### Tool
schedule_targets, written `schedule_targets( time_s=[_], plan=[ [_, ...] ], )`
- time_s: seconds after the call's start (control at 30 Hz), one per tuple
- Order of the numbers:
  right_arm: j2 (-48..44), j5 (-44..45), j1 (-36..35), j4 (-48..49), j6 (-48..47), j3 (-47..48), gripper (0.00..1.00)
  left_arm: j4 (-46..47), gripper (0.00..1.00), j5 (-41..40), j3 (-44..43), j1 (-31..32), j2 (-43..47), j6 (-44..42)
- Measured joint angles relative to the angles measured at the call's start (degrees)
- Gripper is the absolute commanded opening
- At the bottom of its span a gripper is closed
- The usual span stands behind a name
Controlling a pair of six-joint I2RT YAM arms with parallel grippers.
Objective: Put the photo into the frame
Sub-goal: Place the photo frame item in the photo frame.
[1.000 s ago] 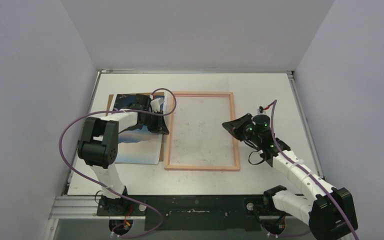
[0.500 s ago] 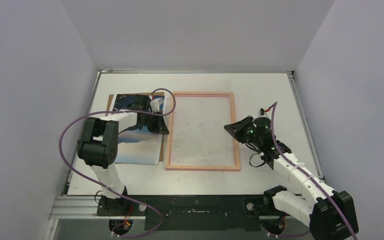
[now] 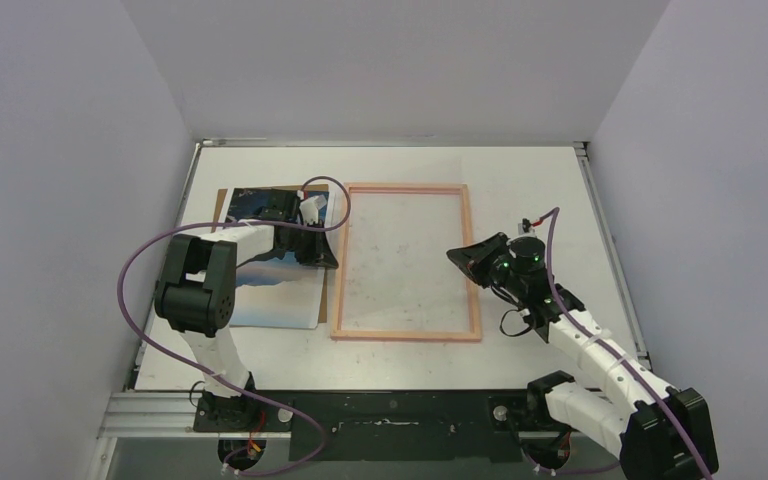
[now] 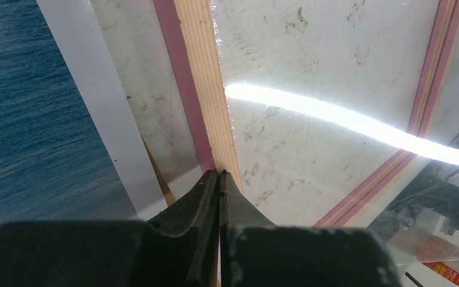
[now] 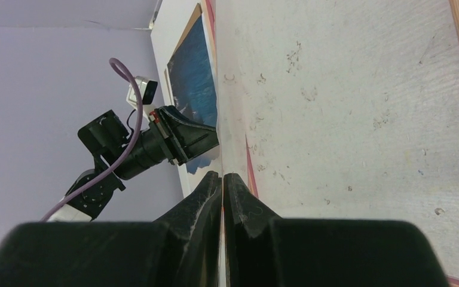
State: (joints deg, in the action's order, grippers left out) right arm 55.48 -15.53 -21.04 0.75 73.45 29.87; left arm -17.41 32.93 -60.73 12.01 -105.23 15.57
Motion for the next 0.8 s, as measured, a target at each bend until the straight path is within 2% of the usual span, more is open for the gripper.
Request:
schedule_targets(
  time_s=[0.8],
  plan=[
    [1.4, -7.1, 0.0, 1.4, 1.7, 3.1, 0.05, 0.3, 0.0, 0.0, 0.1, 0.0, 0.0, 0.5]
  ],
)
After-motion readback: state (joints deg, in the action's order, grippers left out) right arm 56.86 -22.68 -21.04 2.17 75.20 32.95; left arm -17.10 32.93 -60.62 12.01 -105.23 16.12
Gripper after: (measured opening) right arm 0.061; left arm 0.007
